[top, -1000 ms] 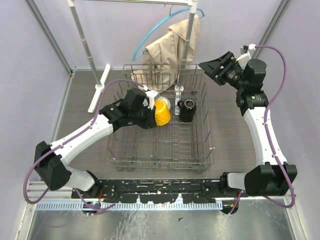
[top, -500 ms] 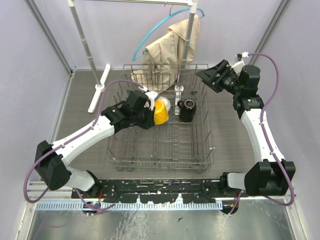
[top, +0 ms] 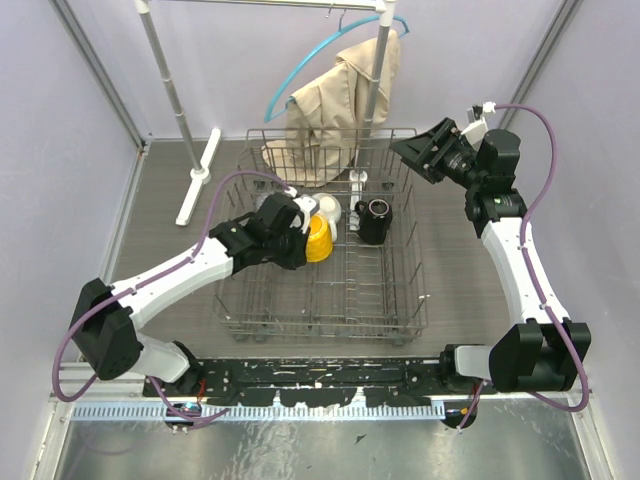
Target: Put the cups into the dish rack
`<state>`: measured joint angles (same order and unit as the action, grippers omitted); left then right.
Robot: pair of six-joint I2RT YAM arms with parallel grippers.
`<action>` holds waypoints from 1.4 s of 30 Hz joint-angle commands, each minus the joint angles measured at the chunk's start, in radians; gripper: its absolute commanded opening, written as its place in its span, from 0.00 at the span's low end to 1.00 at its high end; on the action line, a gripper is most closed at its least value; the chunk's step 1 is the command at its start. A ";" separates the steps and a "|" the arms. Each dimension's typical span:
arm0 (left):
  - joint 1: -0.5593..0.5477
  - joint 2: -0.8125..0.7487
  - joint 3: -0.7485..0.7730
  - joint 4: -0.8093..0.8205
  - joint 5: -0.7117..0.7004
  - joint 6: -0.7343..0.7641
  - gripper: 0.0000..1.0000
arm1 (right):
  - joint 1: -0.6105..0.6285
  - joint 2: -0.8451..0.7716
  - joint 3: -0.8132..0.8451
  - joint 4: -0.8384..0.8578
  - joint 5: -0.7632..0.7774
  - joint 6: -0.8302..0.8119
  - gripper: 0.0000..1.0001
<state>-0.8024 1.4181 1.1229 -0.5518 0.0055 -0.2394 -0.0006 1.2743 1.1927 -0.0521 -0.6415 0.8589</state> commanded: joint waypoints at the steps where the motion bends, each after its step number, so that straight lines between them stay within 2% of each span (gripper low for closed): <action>1: -0.005 -0.001 -0.013 0.114 -0.014 -0.004 0.00 | 0.007 -0.004 0.004 0.073 -0.019 0.004 0.72; 21: -0.008 0.018 -0.101 0.217 0.003 -0.024 0.00 | 0.010 0.001 -0.017 0.097 -0.032 0.023 0.72; 42: -0.035 0.068 -0.167 0.256 -0.060 -0.033 0.00 | 0.011 0.015 -0.009 0.100 -0.040 0.026 0.72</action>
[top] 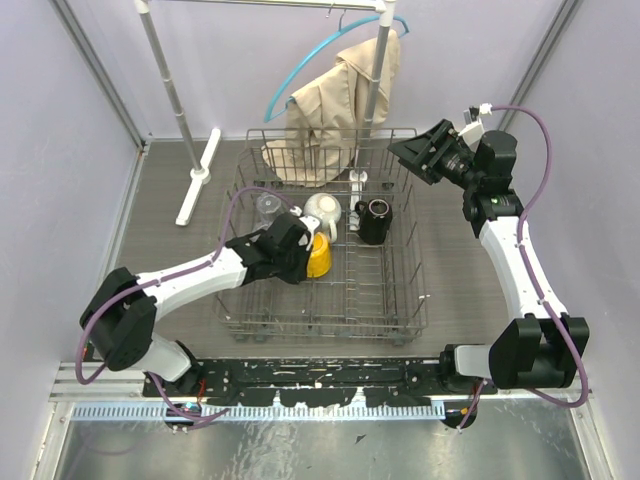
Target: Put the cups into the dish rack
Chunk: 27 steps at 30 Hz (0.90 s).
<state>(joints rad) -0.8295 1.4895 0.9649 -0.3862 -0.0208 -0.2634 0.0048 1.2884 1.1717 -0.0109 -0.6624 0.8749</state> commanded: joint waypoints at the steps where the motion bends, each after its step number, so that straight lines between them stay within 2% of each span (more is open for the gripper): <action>1: -0.012 0.000 -0.014 0.097 -0.036 -0.010 0.00 | 0.005 0.002 0.013 0.061 -0.019 0.010 0.72; 13: -0.036 0.042 -0.061 0.163 -0.083 -0.010 0.00 | 0.006 0.003 0.009 0.062 -0.023 0.013 0.72; 27: -0.085 -0.025 -0.159 0.174 -0.217 -0.013 0.00 | 0.017 0.014 0.017 0.066 -0.028 0.022 0.71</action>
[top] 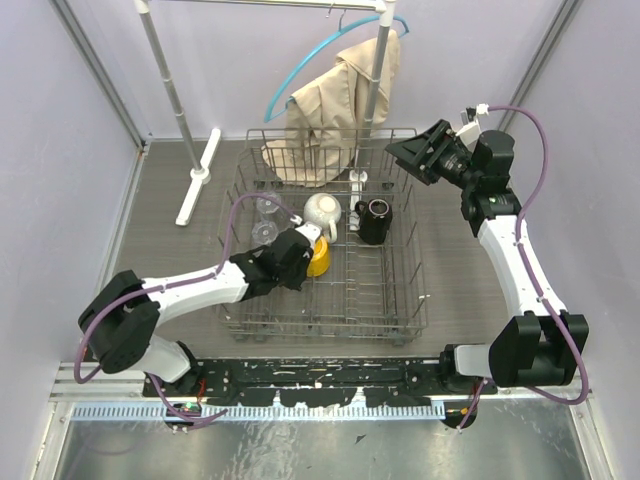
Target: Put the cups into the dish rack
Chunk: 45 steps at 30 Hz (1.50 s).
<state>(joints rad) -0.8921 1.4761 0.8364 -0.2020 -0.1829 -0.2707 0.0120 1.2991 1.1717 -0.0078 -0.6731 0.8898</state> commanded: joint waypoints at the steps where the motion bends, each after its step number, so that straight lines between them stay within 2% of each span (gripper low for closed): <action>1: -0.028 -0.012 -0.034 -0.006 -0.061 -0.006 0.00 | 0.010 0.004 0.017 0.066 -0.019 0.008 0.71; 6: -0.048 0.006 -0.045 0.007 -0.081 -0.010 0.02 | 0.014 0.005 0.020 0.066 -0.020 0.010 0.71; 17: -0.065 0.014 -0.054 0.012 -0.062 -0.027 0.34 | 0.016 0.003 0.020 0.063 -0.022 0.012 0.71; 23: -0.073 0.002 -0.053 0.015 -0.041 -0.032 0.56 | 0.016 0.005 0.027 0.060 -0.022 0.012 0.71; 27: -0.074 -0.024 -0.049 -0.001 -0.045 -0.031 0.64 | 0.016 0.008 0.029 0.058 -0.022 0.011 0.71; 39: -0.073 -0.192 -0.022 -0.111 -0.112 -0.039 0.69 | 0.017 0.012 0.024 0.053 -0.014 0.009 0.71; 45: -0.073 -0.226 -0.033 -0.125 -0.124 -0.054 0.70 | 0.017 0.008 0.019 0.051 -0.013 0.010 0.71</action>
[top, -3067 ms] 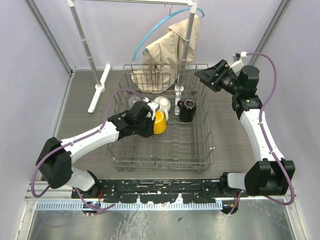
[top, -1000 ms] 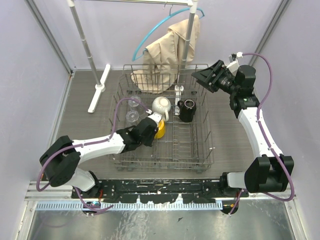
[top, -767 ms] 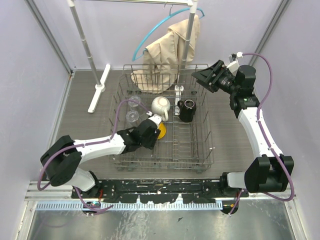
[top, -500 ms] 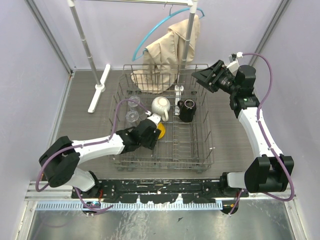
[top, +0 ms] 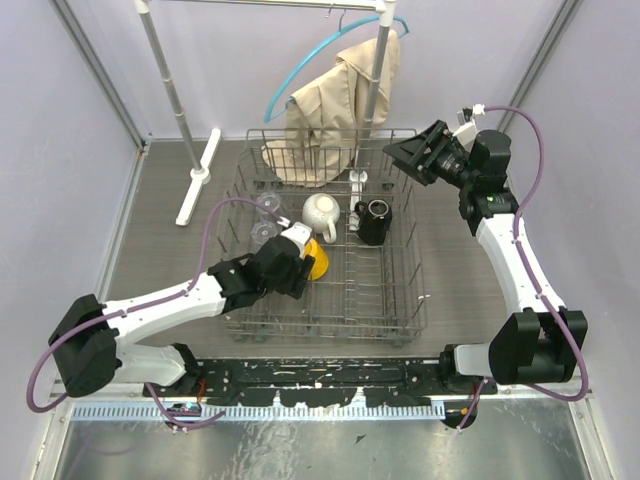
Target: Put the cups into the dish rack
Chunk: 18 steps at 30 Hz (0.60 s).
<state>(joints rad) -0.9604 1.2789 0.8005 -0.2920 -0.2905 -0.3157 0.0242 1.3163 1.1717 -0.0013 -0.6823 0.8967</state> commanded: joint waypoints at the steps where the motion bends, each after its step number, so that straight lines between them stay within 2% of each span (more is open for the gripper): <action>1: -0.005 -0.024 0.001 -0.029 -0.014 -0.011 0.70 | 0.005 -0.011 0.019 0.045 -0.003 0.003 0.71; 4: -0.005 -0.016 0.002 -0.010 -0.008 -0.014 0.69 | 0.005 -0.014 0.016 0.040 -0.003 0.003 0.71; 8: -0.006 0.026 0.016 0.004 -0.008 -0.008 0.63 | 0.007 -0.017 0.016 0.036 -0.005 0.005 0.71; 18: -0.005 -0.070 0.075 -0.090 -0.012 -0.020 0.68 | 0.013 -0.014 0.006 0.023 -0.002 -0.011 0.71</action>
<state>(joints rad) -0.9630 1.2797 0.8169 -0.3363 -0.2897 -0.3225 0.0311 1.3163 1.1717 -0.0063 -0.6823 0.8959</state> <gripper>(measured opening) 0.664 0.712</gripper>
